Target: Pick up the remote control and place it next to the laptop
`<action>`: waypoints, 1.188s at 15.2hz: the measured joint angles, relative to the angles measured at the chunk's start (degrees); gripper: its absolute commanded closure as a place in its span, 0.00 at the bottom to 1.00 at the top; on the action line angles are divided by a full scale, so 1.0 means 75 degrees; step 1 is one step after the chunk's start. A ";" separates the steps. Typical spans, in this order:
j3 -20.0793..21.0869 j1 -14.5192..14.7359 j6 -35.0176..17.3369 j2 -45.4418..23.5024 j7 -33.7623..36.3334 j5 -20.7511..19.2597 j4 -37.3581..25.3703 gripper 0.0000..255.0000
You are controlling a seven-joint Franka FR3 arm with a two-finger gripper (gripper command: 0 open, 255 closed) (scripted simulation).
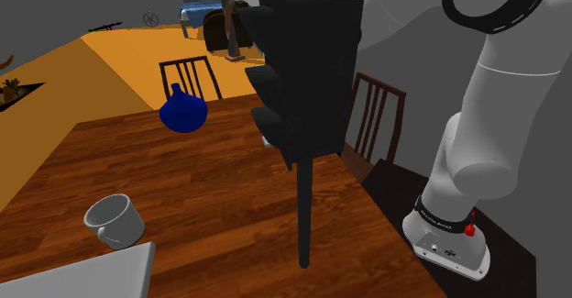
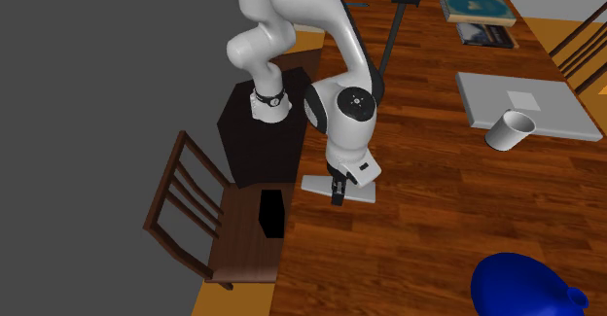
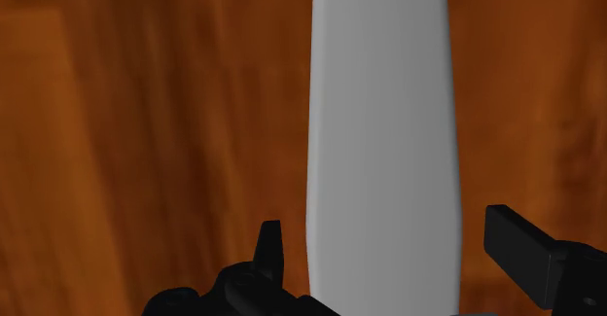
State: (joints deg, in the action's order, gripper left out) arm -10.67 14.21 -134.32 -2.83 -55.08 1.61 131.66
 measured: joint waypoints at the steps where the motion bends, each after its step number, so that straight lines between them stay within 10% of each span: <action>1: 0.0000 0.0000 0.0000 0.0000 0.0000 0.0000 0.0000 0.00; 2: 0.0000 0.0000 0.0000 0.0000 0.0000 0.0000 0.0000 1.00; 18: -0.0012 -0.0005 0.0490 0.0307 0.0047 -0.0087 -0.0191 1.00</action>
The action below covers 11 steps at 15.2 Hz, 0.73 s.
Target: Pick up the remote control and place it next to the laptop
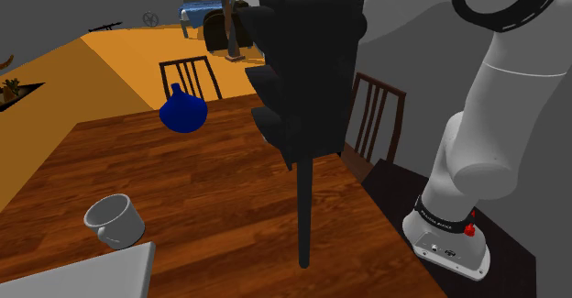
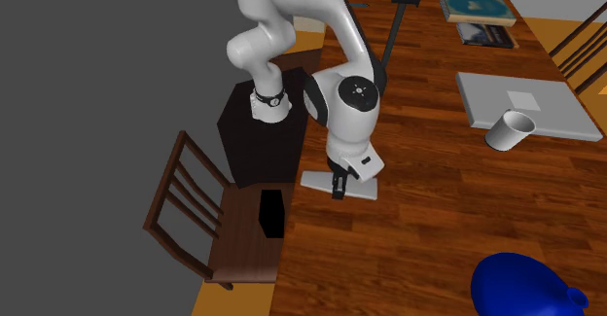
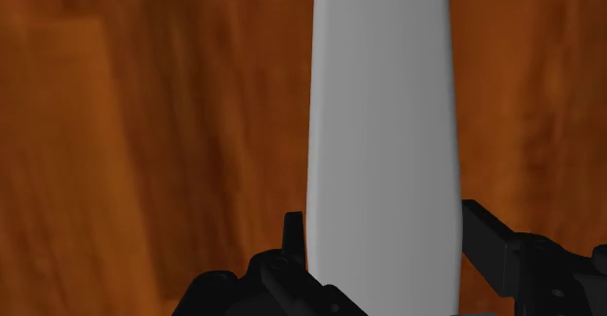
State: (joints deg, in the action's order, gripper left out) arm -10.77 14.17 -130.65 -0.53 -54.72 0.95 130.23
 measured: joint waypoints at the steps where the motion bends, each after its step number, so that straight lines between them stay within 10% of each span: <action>1: 0.0010 0.0011 0.0114 0.0060 0.0034 -0.0016 -0.0055 1.00; 11: 0.0027 0.0017 0.1138 0.0602 0.0139 -0.0144 -0.0548 1.00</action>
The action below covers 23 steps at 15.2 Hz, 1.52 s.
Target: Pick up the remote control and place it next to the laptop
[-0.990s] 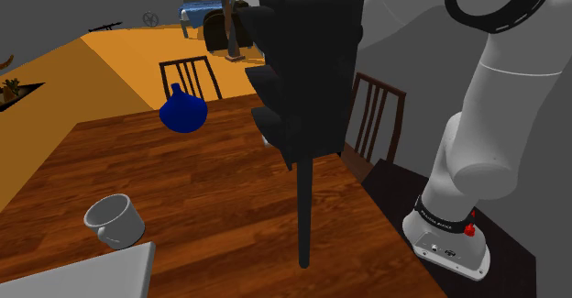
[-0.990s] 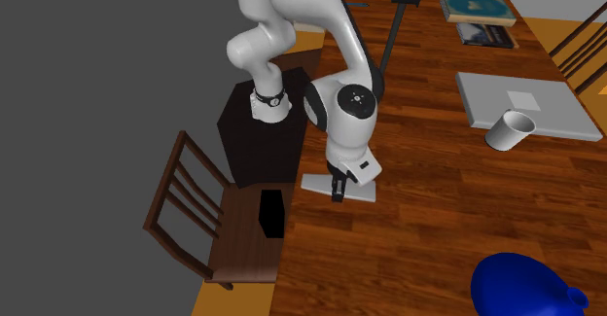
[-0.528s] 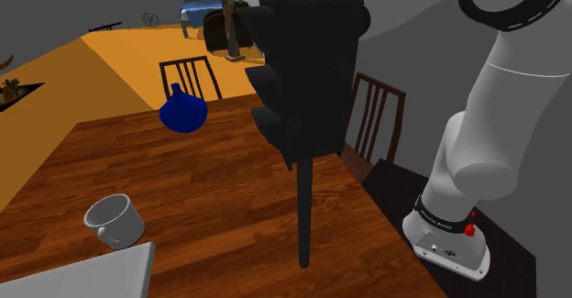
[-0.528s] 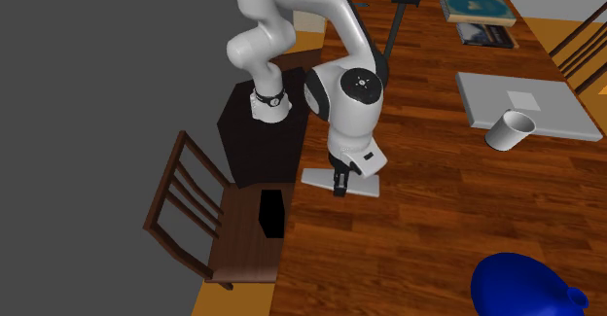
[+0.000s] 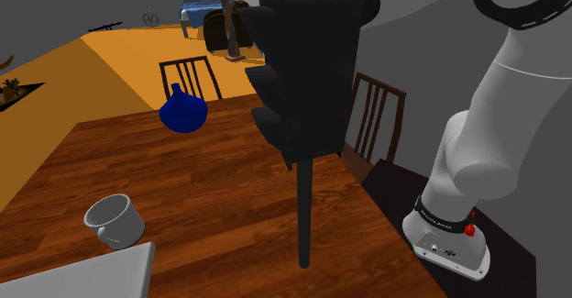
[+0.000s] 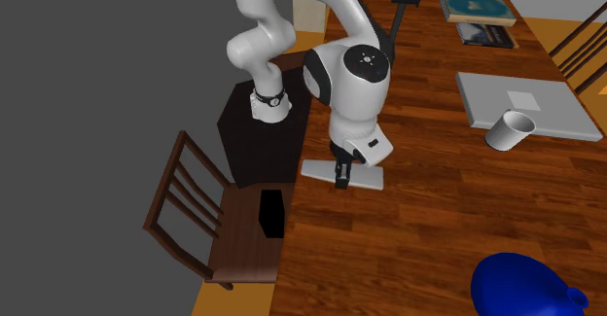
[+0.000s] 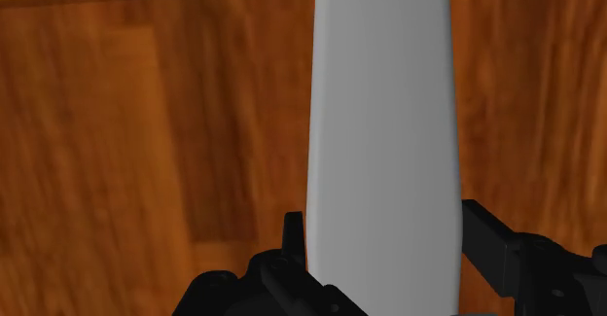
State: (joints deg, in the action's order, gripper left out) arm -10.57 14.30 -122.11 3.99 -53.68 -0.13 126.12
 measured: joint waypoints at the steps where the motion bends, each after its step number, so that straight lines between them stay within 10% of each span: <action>1: 0.0000 0.0000 0.0093 0.0025 0.0004 -0.0005 -0.0069 1.00; 23: 0.2337 0.1685 0.0090 0.1322 0.3787 0.0367 0.1192 1.00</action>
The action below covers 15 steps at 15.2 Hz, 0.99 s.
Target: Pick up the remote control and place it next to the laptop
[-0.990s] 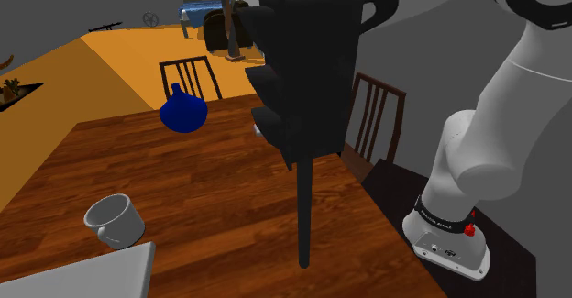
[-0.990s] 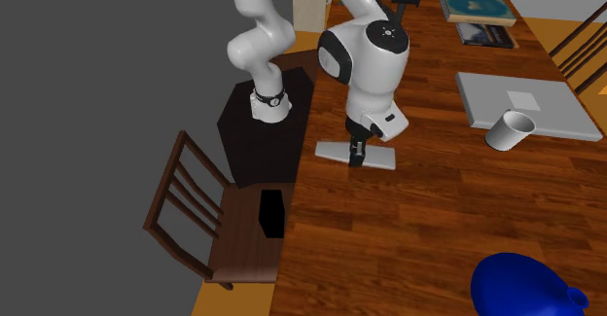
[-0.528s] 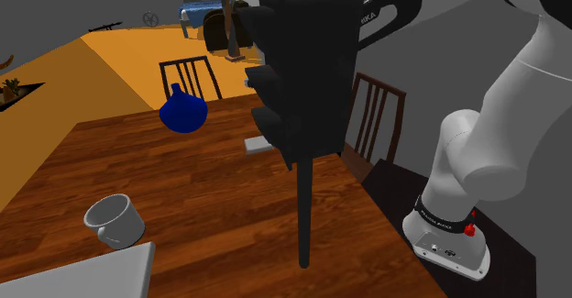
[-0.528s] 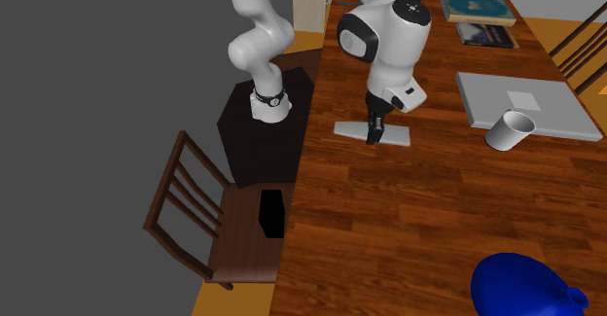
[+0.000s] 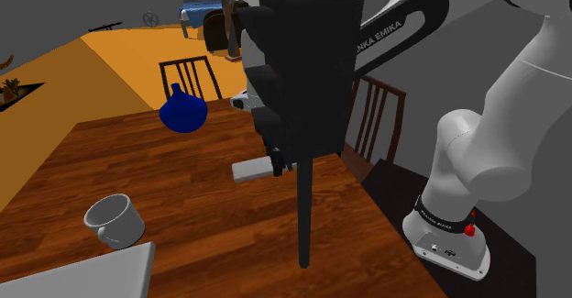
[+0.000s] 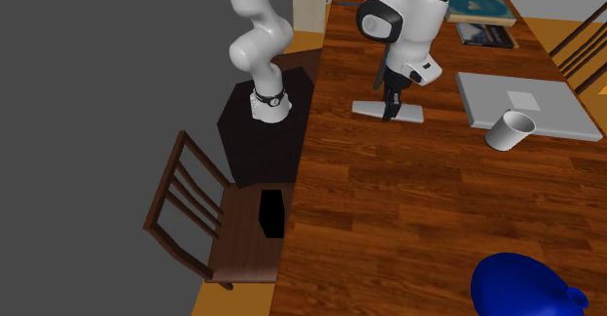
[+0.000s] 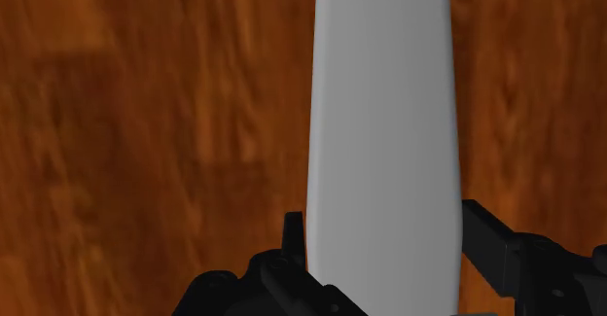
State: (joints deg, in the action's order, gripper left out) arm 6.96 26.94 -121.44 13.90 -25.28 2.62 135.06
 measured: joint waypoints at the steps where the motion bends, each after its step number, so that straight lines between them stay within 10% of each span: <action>1: 0.0120 0.0082 0.0047 -0.0012 0.0187 0.0029 -0.0061 1.00; 15: 0.1747 0.1154 0.0137 -0.1228 0.2948 -0.0037 -0.1415 1.00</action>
State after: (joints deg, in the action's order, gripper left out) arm 20.06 35.59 -120.41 4.69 -3.17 2.35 124.44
